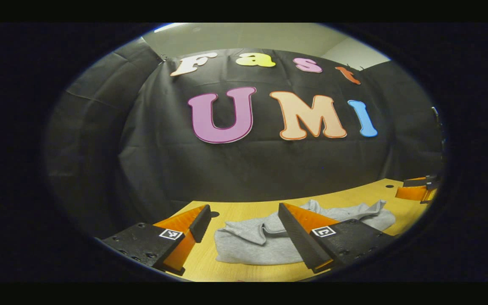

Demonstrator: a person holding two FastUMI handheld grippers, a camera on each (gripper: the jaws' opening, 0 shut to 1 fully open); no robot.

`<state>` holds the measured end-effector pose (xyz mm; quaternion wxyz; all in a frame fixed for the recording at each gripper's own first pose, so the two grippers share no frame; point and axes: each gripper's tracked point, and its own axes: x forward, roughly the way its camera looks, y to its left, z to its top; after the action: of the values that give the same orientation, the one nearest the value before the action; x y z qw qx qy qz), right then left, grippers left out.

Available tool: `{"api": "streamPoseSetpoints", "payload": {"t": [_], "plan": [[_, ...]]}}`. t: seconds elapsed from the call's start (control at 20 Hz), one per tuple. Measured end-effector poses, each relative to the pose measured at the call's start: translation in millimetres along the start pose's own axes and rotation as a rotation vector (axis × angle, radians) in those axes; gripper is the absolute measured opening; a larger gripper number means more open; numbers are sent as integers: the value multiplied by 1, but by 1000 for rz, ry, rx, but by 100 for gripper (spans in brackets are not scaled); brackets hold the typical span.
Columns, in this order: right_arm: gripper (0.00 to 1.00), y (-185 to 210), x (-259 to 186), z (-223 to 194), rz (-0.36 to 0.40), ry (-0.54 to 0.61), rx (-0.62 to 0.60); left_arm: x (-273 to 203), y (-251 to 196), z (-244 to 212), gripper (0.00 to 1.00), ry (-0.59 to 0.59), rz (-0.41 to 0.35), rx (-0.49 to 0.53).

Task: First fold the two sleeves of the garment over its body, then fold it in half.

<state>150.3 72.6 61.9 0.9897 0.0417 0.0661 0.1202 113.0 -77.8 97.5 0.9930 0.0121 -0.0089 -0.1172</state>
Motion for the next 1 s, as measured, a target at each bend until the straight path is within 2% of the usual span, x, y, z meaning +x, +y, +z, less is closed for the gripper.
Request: {"api": "streamPoseSetpoints", "payload": {"t": [0.05,0.1,0.15,0.2,0.25,0.45,0.55,0.6,0.65,0.8,0.85,1.0], "plan": [[97,3,-11,2,5,-19,2,-8,-2,2,99,-11,-6,-11],[98,4,-33,-4,6,-48,0,-17,-5,1,99,-17,-14,-23],[98,6,-42,-1,3,-75,-5,-25,-7,-2,94,-15,-19,-33],[97,7,-51,2,0,-103,-16,-32,-7,-6,99,-17,-19,-37],[97,8,-61,4,-3,-132,-31,-40,-5,-11,94,-14,-13,-39],[97,5,-89,-10,-41,-177,-78,-67,-1,-37,94,3,3,-50],[97,5,-100,-22,-53,-184,-86,-77,6,-54,94,25,20,-65],[97,5,-105,-30,-59,-182,-87,-82,9,-60,99,32,30,-71],[97,4,-110,-34,-63,-186,-87,-87,13,-66,94,35,42,-77],[97,-1,-119,-44,-81,-197,-78,-97,18,-76,94,32,63,-81],[94,-1,-120,-48,-82,-196,-70,-98,19,-77,93,21,63,-80],[97,-6,-123,-59,-95,-183,-51,-102,20,-84,94,10,68,-78]]}}
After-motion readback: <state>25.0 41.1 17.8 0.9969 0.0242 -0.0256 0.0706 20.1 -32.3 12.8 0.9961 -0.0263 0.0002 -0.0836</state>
